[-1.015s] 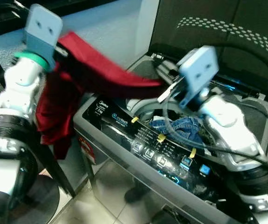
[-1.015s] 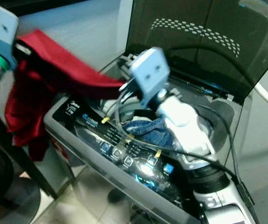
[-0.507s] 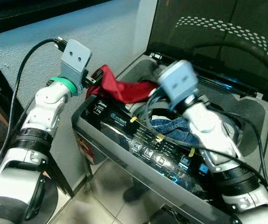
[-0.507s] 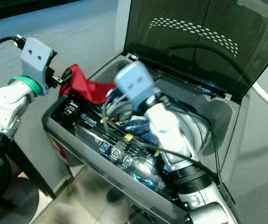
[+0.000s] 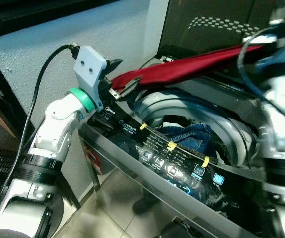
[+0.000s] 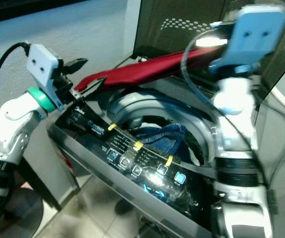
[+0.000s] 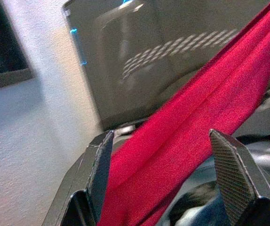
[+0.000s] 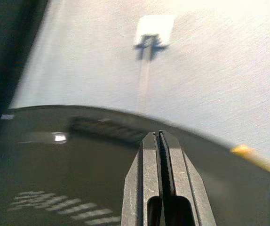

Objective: Clothes washing

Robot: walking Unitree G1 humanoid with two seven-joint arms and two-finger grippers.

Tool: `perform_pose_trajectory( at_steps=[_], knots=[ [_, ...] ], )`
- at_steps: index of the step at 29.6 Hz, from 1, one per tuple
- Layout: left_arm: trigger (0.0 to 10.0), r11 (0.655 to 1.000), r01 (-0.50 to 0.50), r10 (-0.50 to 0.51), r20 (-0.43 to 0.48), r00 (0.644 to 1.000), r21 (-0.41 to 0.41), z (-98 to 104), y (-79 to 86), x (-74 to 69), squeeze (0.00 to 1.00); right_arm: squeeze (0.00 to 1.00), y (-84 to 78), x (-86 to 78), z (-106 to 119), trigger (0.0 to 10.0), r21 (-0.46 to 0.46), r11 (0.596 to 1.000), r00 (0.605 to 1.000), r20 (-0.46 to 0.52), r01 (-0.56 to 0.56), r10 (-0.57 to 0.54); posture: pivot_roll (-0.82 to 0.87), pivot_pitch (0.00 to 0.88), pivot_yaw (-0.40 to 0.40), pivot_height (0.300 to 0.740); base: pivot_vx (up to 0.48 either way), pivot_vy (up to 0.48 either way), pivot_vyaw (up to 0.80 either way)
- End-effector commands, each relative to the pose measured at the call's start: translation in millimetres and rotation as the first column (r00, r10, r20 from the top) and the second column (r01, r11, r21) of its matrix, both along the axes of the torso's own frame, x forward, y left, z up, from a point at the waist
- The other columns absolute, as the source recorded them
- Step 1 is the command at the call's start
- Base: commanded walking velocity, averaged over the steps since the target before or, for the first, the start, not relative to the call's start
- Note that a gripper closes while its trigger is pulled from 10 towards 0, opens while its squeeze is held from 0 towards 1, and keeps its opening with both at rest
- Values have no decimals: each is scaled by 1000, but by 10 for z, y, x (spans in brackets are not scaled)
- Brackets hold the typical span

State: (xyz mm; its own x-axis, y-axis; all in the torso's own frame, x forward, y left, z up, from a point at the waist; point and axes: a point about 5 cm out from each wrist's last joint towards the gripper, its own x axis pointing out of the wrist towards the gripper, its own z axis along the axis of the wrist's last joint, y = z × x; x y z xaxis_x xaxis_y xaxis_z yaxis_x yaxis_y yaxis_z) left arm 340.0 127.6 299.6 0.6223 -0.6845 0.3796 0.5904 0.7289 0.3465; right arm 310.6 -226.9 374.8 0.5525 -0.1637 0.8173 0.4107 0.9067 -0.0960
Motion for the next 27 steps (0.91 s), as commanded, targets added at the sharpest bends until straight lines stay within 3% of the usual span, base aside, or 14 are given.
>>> perform_pose_trajectory(
  at_steps=[1, 2, 3, 4, 6, 7, 9, 10, 12, 16, 23, 24, 25, 27],
  knots=[
    [10000, 999, 50, -50, -19, 999, -6, 8, -13, -64, 0, 0, -141, -106, 57, 10000, 11, 997, 996, 50, 71, -72, 77, 35, 16, 740, 0, 0, 0],
    [10000, 999, 50, -50, -19, 999, -6, 8, -13, -64, 0, 0, -141, -106, 57, 10000, 11, 997, 996, 50, 71, -72, 77, 35, 16, 740, 0, 0, 0],
    [10000, 994, 106, -106, -32, 994, 5, 0, -50, -142, 0, 0, -212, -140, 81, 10000, -29, 984, 983, 63, 173, -171, 71, 34, 22, 740, 0, 0, 0],
    [10000, 984, 173, -172, -52, 984, 31, -41, -109, -230, 0, 0, -255, -152, 104, 10000, -105, 949, 954, 83, 296, -289, 67, 32, 23, 740, 0, 0, 0],
    [10000, 967, 248, -243, -78, 967, 57, -93, -173, -336, 0, 0, -290, -160, 128, 10000, -192, 886, 906, 124, 422, -404, 67, 32, 23, 740, 0, 0, 0],
    [10000, 967, 248, -243, -78, 967, 57, -93, -173, -336, 0, 0, -290, -160, 128, 10000, -192, 886, 906, 124, 422, -404, 67, 32, 23, 740, 0, 0, 0],
    [10000, 945, 319, -310, -119, 943, 67, -201, -288, -448, 0, 0, -231, -50, 96, 10000, -283, 821, 868, 138, 495, -476, 67, 32, 20, 740, 0, 0, 0],
    [10000, 945, 319, -310, -119, 943, 67, -201, -288, -448, 0, 0, -231, -50, 96, 10000, -283, 821, 868, 138, 495, -476, 67, 32, 20, 740, 0, 0, 0],
    [10000, 921, 383, -367, -174, 914, 68, -315, -409, -588, 0, 0, -121, 139, -44, 10000, -426, 739, 842, 116, 522, -528, 74, 34, 14, 740, 0, 0, 0],
    [10000, 911, 409, -389, -218, 895, 55, -388, -465, -680, 0, 0, 5, 288, -232, 10000, -544, 692, 848, 72, 475, -525, 80, 37, 10, 740, 0, 0, 0],
    [10000, 906, 421, -395, -261, 881, 50, -455, -477, -745, 0, 0, 182, 354, -412, 10000, -633, 682, 885, 10, 366, -466, 87, 49, 14, 740, 0, 0, 0],
    [10000, 905, 422, -395, -267, 879, 53, -463, -477, -752, 0, 0, 222, 364, -462, 10000, -651, 690, 900, -22, 316, -434, 87, 52, 16, 740, 0, 0, 0],
    [10000, 905, 422, -392, -279, 877, 56, -478, -479, -762, 0, 0, 256, 371, -530, 10000, -621, 748, 929, -86, 233, -360, 85, 53, 18, 740, 0, 0, 0],
    [10000, 905, 421, -390, -283, 876, 57, -479, -480, -769, 0, 0, 261, 378, -541, 10000, -611, 761, 933, -95, 220, -346, 85, 53, 18, 740, 0, 0, 0]
  ],
)
